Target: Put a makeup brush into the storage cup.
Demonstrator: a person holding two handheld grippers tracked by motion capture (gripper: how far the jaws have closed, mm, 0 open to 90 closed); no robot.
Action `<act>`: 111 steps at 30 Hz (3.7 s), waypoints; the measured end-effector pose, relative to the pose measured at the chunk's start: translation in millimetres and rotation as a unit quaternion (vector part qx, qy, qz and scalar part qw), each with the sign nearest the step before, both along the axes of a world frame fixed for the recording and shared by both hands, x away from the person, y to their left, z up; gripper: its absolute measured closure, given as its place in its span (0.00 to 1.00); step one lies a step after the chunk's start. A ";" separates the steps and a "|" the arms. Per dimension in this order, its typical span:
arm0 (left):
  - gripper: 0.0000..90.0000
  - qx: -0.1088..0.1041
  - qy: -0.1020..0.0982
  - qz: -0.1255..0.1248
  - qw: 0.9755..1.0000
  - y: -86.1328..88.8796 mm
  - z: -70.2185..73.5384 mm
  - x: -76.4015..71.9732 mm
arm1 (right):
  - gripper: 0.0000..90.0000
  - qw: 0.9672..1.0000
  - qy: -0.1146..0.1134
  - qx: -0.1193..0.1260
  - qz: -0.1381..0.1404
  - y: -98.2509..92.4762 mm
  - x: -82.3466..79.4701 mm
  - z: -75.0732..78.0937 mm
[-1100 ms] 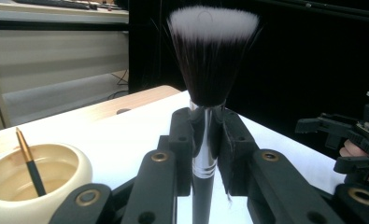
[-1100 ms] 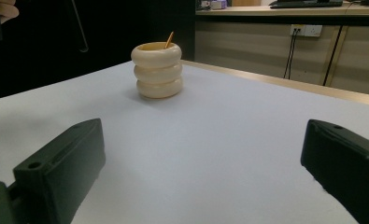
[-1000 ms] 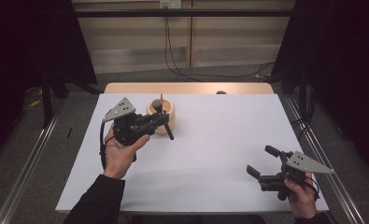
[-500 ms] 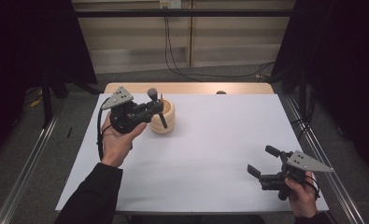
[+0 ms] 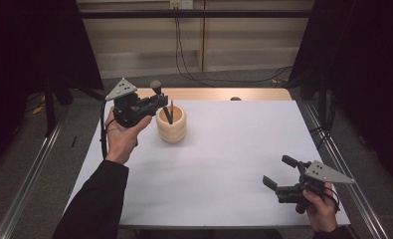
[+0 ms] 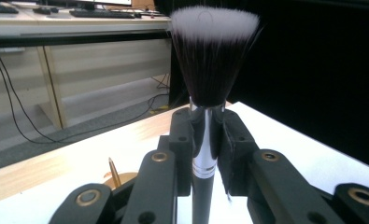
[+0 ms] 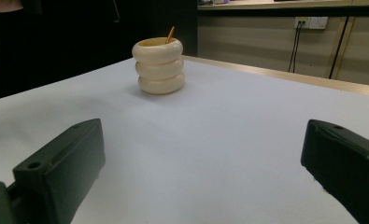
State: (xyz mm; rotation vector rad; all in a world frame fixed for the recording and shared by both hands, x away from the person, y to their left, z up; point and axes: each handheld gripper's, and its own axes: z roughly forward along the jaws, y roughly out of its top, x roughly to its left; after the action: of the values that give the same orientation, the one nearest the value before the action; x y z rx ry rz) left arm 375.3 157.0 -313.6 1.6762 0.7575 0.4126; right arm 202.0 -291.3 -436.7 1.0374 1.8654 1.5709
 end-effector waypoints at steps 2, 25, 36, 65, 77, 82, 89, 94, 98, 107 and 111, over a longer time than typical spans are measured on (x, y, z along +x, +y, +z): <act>0.86 0.006 0.001 0.006 1.000 -2.4 -2.3 5.5 | 0.00 1.000 0.003 -0.002 0.002 -0.1 -0.2 -0.1; 0.86 0.024 0.004 0.032 0.999 -10.5 -20.5 39.2 | 0.00 1.000 0.002 0.003 0.001 0.0 0.8 -1.1; 0.86 0.041 0.015 0.035 0.998 -19.8 -38.3 49.3 | 0.00 1.000 0.006 0.005 0.003 -0.7 0.5 -1.1; 0.86 0.058 0.039 0.049 0.996 -16.0 -78.1 54.7 | 0.00 1.000 0.010 0.005 0.004 -0.7 1.2 -2.2; 0.85 0.057 0.044 0.049 0.996 -16.9 -87.5 53.8 | 0.00 1.000 0.011 0.005 0.002 -0.9 1.6 -2.6; 0.80 0.057 0.045 0.052 0.996 -16.8 -90.0 53.9 | 0.00 1.000 0.013 0.004 0.004 -1.1 1.6 -2.6; 0.60 0.053 0.042 0.067 0.995 -15.1 -91.5 52.7 | 0.00 1.000 0.014 0.000 0.006 -1.2 1.7 -2.8; 0.40 0.049 0.042 0.071 0.995 -13.5 -92.3 51.8 | 0.00 1.000 0.014 -0.001 0.004 -1.2 1.9 -3.0; 0.23 0.051 0.044 0.062 0.996 -12.9 -93.3 52.5 | 0.00 1.000 0.015 0.002 0.006 -0.3 2.2 -3.2; 0.03 0.045 0.047 0.069 0.996 -13.2 -92.0 51.5 | 0.00 1.000 0.014 0.000 0.004 -0.8 2.5 -3.5; 0.02 0.045 0.046 0.067 0.996 -12.1 -90.9 50.4 | 0.00 1.000 0.020 0.001 0.006 -0.8 2.3 -3.5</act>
State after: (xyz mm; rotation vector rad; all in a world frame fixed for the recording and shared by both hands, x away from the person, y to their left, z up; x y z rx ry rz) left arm 425.7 144.9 -404.5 1.7433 0.9355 0.4718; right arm 204.4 -292.1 -440.3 1.0689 1.8992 1.5705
